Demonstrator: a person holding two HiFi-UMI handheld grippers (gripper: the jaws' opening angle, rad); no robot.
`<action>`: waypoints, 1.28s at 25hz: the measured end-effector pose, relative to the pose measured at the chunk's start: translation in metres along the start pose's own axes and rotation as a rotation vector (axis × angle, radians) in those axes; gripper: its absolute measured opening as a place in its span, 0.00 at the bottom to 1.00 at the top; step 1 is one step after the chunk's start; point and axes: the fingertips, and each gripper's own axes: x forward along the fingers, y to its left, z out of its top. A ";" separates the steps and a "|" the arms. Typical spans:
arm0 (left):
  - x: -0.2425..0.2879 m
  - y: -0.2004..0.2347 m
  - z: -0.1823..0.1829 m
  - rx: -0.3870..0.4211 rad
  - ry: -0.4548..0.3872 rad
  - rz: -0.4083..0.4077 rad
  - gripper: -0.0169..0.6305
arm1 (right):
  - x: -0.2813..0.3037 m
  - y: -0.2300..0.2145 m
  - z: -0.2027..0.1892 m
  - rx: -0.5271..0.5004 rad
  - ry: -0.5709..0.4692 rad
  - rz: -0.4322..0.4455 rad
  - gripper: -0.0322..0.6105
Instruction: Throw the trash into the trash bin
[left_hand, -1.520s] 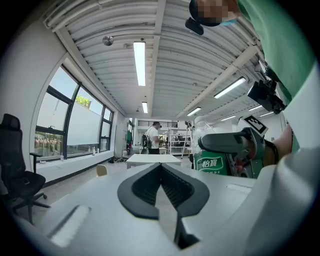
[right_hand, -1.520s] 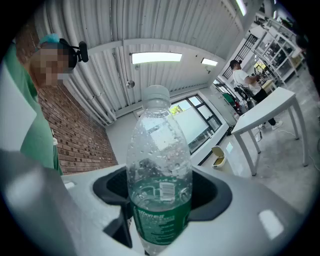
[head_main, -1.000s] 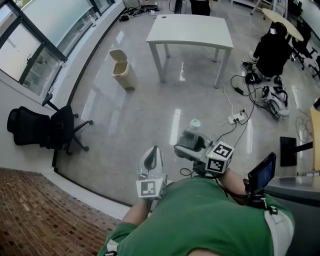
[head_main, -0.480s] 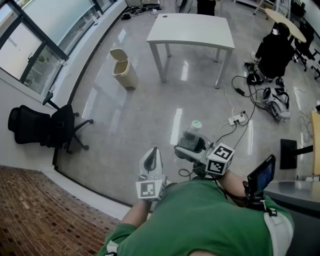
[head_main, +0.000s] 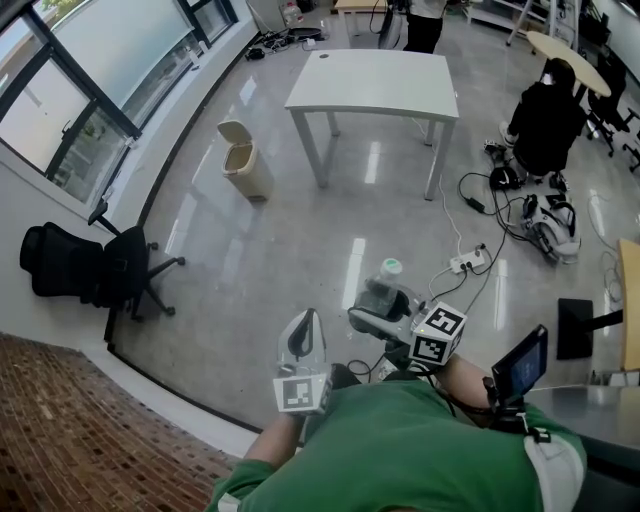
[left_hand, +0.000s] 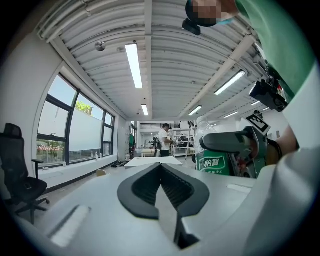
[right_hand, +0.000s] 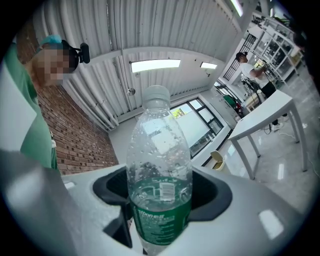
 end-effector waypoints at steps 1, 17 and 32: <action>0.002 -0.004 0.001 0.001 0.002 0.007 0.04 | -0.004 -0.004 0.001 -0.003 0.000 0.000 0.56; 0.053 0.016 -0.004 -0.020 0.008 -0.008 0.04 | 0.021 -0.050 0.025 -0.004 -0.023 -0.038 0.56; 0.111 0.147 0.012 -0.021 -0.079 0.047 0.04 | 0.168 -0.068 0.048 -0.048 0.003 0.025 0.56</action>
